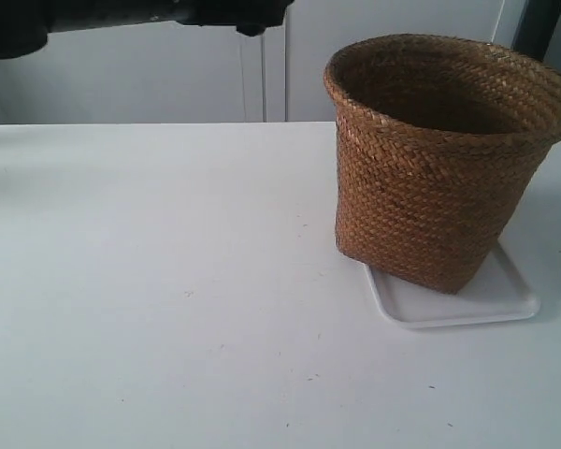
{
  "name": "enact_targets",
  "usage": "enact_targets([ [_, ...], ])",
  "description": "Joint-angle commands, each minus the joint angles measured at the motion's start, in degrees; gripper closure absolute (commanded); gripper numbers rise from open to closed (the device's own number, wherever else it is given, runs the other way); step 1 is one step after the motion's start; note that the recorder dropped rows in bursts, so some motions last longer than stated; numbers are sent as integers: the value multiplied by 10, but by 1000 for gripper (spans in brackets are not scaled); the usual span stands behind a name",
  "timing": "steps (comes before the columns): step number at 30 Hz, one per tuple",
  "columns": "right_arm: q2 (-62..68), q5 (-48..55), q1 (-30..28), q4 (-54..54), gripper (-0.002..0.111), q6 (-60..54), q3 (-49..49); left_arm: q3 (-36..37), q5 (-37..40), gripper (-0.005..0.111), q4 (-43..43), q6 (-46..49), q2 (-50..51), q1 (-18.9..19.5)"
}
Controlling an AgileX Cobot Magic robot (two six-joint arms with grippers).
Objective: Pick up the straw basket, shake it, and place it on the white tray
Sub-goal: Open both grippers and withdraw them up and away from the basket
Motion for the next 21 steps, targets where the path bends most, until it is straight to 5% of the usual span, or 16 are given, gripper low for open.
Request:
enact_targets([
  [1, -72, -4, -7, -89, 48, 102, 35, 69, -75, 26, -4, -11, -62, 2],
  [6, -185, -39, -7, -180, 55, 235, 103, 157, -101, 26, 76, -129, -155, 0],
  [13, -393, -62, -7, -180, 65, 341, 206, 331, -217, 26, 371, -410, -308, -61],
  [21, -612, -68, -7, -173, 65, 332, 275, 514, -334, 26, 427, -433, -451, -114],
])
